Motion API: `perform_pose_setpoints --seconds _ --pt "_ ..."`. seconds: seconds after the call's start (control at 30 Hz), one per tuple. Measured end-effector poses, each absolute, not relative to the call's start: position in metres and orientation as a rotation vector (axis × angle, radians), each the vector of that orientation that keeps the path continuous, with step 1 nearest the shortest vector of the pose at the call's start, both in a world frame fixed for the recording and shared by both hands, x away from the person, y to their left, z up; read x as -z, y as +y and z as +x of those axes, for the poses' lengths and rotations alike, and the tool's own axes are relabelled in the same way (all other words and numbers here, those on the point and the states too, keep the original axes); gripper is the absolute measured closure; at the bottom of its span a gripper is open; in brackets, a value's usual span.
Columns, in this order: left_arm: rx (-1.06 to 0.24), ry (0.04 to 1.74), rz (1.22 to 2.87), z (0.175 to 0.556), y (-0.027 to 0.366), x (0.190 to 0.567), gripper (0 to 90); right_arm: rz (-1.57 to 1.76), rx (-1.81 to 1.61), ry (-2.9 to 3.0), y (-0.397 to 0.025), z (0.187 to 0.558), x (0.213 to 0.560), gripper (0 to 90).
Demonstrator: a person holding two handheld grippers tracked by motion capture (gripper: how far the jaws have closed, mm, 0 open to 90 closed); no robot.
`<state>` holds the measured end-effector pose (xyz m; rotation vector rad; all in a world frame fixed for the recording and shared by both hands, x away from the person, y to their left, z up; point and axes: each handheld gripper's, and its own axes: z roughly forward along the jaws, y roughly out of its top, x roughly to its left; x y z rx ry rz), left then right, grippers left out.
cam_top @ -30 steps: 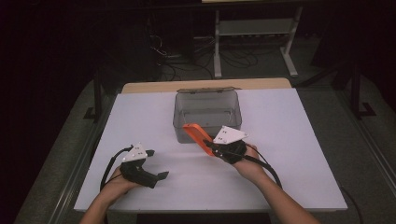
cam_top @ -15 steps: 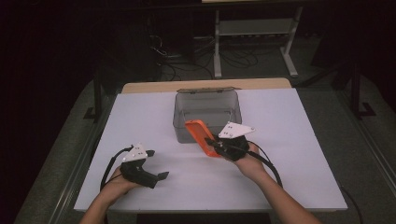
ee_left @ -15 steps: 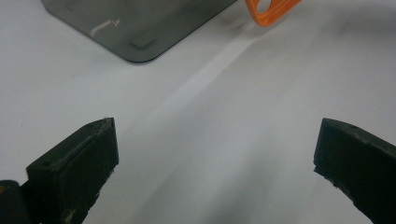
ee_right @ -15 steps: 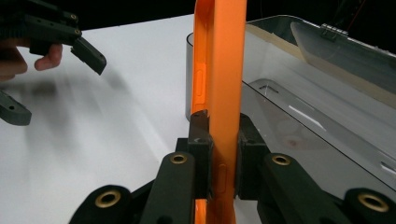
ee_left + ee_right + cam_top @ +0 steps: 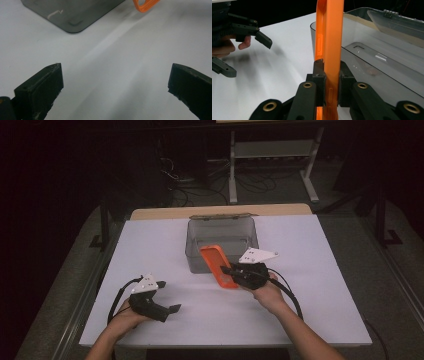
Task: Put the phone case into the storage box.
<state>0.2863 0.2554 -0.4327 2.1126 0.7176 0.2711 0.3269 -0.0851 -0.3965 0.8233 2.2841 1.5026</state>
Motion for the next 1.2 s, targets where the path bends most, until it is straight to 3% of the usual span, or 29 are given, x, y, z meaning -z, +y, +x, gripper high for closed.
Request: perform_pose_setpoints --seconds 1.2 --pt "-0.254 0.712 2.124 0.287 0.255 0.434 0.0 0.834 -1.477 2.260 -0.120 0.324 0.380 78.7"
